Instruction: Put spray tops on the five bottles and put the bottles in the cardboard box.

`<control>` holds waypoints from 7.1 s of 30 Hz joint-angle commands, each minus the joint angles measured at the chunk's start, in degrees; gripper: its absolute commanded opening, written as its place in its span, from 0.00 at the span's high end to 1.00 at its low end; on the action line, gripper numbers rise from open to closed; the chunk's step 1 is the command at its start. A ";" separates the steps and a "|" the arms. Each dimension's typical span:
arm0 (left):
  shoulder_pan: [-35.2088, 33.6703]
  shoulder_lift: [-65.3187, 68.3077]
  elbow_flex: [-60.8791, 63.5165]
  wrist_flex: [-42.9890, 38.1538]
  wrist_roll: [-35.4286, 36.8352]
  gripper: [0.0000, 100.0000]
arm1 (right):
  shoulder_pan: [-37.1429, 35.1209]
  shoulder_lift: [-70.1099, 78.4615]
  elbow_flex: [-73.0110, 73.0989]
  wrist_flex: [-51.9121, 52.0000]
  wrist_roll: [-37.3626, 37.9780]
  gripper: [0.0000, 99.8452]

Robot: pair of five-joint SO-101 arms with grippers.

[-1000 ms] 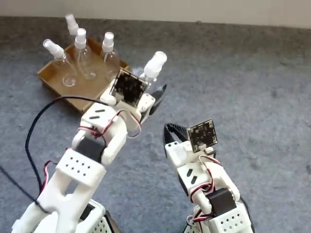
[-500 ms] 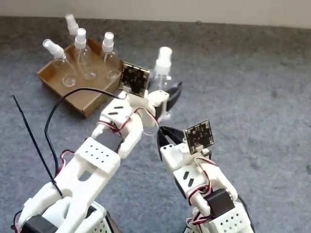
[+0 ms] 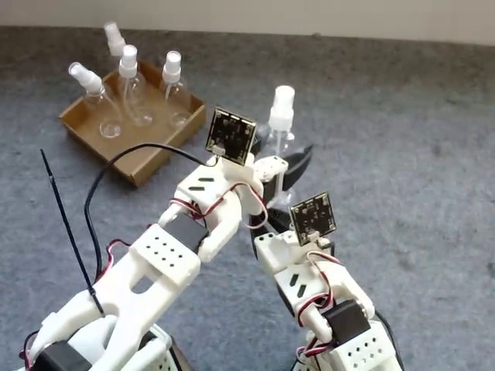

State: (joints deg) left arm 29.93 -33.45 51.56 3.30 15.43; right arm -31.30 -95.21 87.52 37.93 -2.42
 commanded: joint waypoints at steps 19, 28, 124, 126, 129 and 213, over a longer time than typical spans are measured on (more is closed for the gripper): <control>-1.98 -11.82 -3.21 14.95 0.53 0.89 | 4.53 -0.40 -0.48 -1.19 0.00 0.99; -4.70 -11.91 -1.54 15.03 0.35 0.89 | 6.64 -0.40 -0.04 -1.01 0.00 0.99; -44.44 35.38 -0.57 -28.13 -20.13 0.76 | 6.99 -0.40 4.26 -1.27 4.04 0.99; -44.44 35.38 -0.57 -28.13 -20.13 0.76 | 6.99 -0.40 4.35 -1.27 4.04 0.99; -44.44 34.77 -0.57 -28.04 -20.13 0.76 | 6.90 -0.40 5.41 -1.36 4.31 0.99; -33.10 -71.34 31.60 51.60 -25.85 0.76 | 28.35 -10.15 15.96 33.98 4.48 0.99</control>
State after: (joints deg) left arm -3.91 -104.31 83.47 52.53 -10.07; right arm -3.69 -104.70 95.52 71.60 1.54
